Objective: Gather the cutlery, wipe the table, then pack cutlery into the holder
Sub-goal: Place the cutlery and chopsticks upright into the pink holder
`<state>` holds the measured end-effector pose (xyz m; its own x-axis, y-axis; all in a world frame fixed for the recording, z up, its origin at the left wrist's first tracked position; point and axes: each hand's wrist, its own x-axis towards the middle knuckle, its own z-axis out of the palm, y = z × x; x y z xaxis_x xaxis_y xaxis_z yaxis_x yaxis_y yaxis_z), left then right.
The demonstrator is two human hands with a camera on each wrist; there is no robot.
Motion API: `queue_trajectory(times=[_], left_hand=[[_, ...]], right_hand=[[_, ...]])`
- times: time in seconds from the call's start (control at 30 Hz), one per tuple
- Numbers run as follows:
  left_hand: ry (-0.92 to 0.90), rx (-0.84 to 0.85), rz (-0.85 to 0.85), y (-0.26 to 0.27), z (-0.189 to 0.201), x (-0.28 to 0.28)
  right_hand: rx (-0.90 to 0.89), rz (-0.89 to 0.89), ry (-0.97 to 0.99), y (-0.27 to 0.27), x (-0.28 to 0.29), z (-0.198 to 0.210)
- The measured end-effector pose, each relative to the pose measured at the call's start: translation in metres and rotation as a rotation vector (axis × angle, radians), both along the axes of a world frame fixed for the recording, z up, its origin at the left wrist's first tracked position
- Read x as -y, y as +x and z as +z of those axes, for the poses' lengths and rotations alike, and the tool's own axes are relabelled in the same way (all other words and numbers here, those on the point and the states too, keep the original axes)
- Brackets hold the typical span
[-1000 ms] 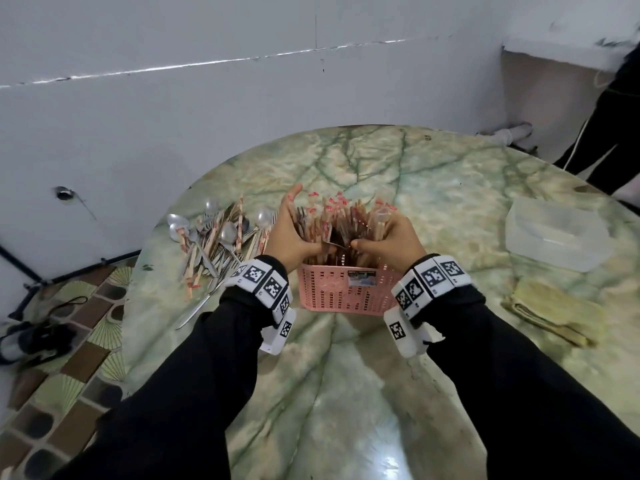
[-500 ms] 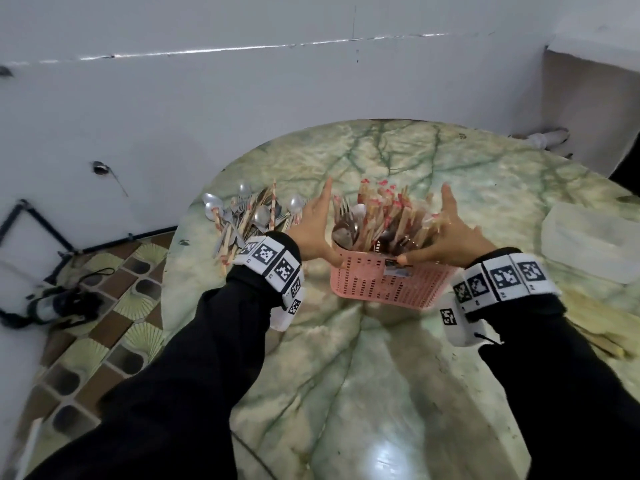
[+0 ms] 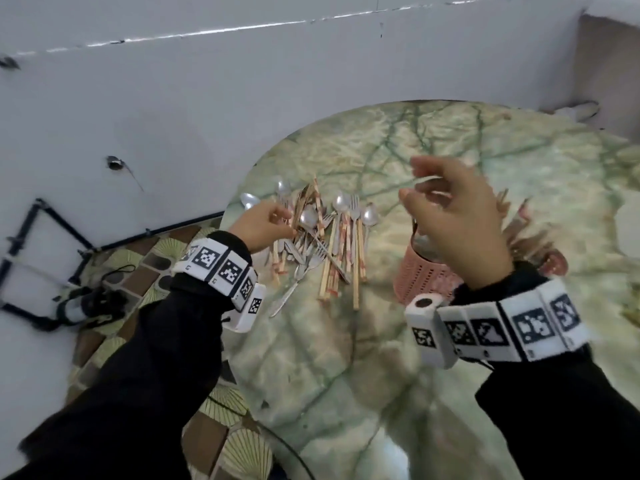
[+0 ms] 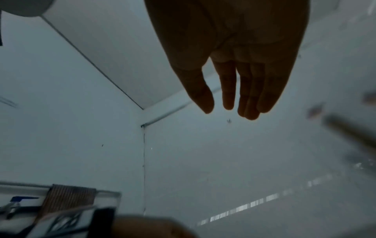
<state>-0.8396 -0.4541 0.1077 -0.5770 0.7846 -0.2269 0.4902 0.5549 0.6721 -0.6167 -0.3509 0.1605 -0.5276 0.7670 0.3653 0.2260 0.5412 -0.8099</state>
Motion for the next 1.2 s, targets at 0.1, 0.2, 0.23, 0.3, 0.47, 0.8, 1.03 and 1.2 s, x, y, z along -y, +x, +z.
queue_trajectory(times=[0.1, 0.2, 0.23, 0.3, 0.47, 0.8, 1.03, 1.2], left_hand=[[-0.106, -0.008, 0.021, -0.030, -0.024, -0.001], [-0.227, -0.017, 0.058, -0.056, -0.053, -0.010], [-0.254, -0.014, 0.068, -0.062, -0.061, -0.015], [-0.283, 0.023, 0.096, -0.070, -0.075, -0.026], [-0.246, 0.061, 0.211, -0.079, -0.095, -0.053], [-0.231, 0.033, 0.134, -0.082, -0.110, -0.067], [-0.170, 0.113, 0.158, -0.079, -0.108, -0.070], [-0.161, 0.267, 0.211, -0.083, -0.108, -0.072]], right_hand=[[0.190, 0.046, -0.151, -0.058, 0.013, -0.041], [0.415, 0.025, -0.289, -0.108, 0.011, -0.088], [0.472, 0.010, -0.320, -0.122, 0.009, -0.103], [0.592, -0.031, -0.345, -0.148, 0.003, -0.126], [0.910, -0.135, -0.298, -0.189, -0.012, -0.154], [0.915, -0.056, -0.407, -0.201, -0.031, -0.157], [0.907, -0.078, -0.446, -0.201, -0.035, -0.155], [0.865, -0.089, -0.464, -0.189, -0.042, -0.154]])
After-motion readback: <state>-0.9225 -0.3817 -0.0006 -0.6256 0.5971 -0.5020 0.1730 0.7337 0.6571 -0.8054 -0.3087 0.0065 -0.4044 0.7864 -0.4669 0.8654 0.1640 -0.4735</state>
